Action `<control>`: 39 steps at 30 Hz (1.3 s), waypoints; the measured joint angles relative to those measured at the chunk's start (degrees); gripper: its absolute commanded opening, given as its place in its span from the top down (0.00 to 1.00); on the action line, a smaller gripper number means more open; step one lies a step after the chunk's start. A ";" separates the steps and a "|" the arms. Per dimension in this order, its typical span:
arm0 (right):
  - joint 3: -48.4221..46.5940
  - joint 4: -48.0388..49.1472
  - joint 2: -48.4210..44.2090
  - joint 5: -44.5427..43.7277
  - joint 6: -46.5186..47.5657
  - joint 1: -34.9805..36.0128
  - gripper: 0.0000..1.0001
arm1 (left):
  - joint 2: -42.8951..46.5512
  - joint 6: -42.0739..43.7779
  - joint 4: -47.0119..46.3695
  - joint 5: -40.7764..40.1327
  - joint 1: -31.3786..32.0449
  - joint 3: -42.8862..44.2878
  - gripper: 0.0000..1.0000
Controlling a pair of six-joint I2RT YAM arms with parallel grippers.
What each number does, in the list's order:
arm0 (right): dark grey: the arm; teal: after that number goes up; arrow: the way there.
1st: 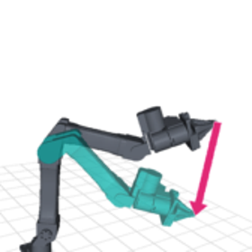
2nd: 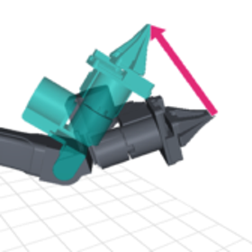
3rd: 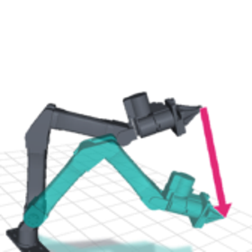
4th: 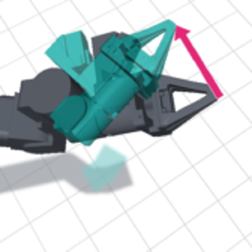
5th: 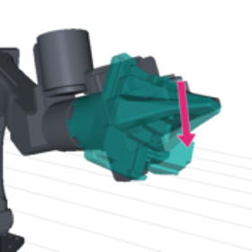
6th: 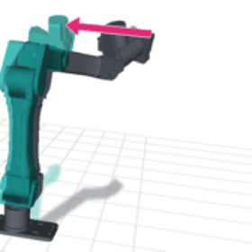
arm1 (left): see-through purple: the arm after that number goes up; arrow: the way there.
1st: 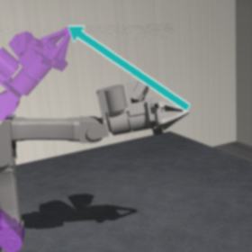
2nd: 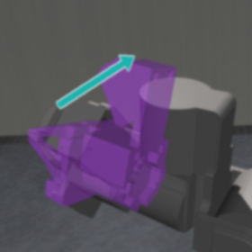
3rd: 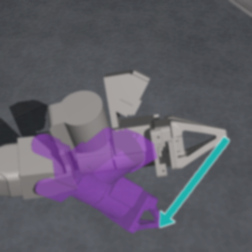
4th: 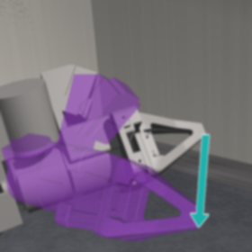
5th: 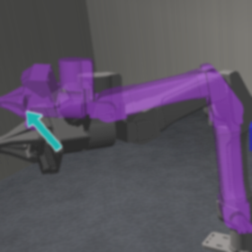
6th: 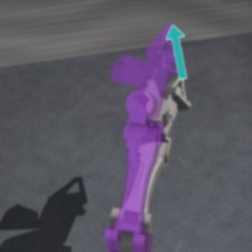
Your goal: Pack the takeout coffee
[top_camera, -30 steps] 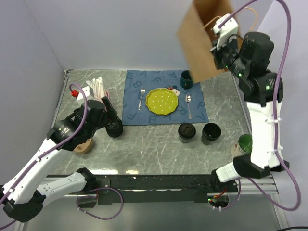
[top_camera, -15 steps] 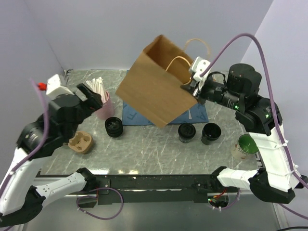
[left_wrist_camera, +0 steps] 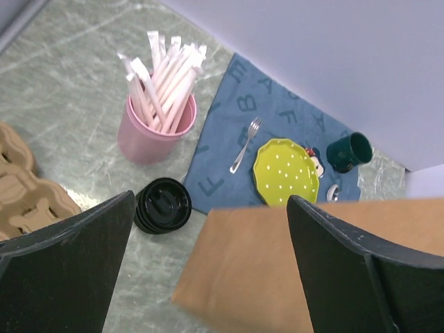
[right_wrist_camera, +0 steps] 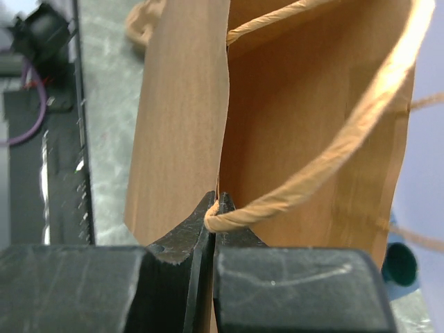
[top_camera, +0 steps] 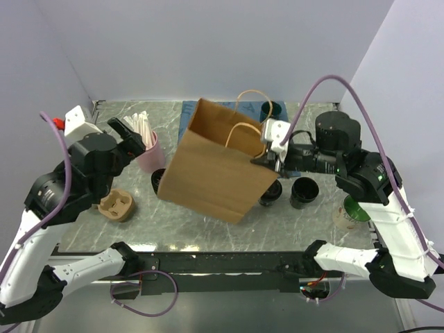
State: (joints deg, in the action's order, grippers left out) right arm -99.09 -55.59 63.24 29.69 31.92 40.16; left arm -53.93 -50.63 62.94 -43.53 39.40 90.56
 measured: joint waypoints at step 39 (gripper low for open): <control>22.71 4.83 -3.63 -27.41 5.29 30.47 0.98 | -8.74 -18.53 11.61 15.85 -14.10 -11.80 0.01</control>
State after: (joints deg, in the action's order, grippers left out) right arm -76.38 -50.76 59.61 2.28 37.21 70.63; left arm -62.67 -69.17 74.54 -27.68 25.30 78.76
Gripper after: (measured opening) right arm 0.013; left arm 0.984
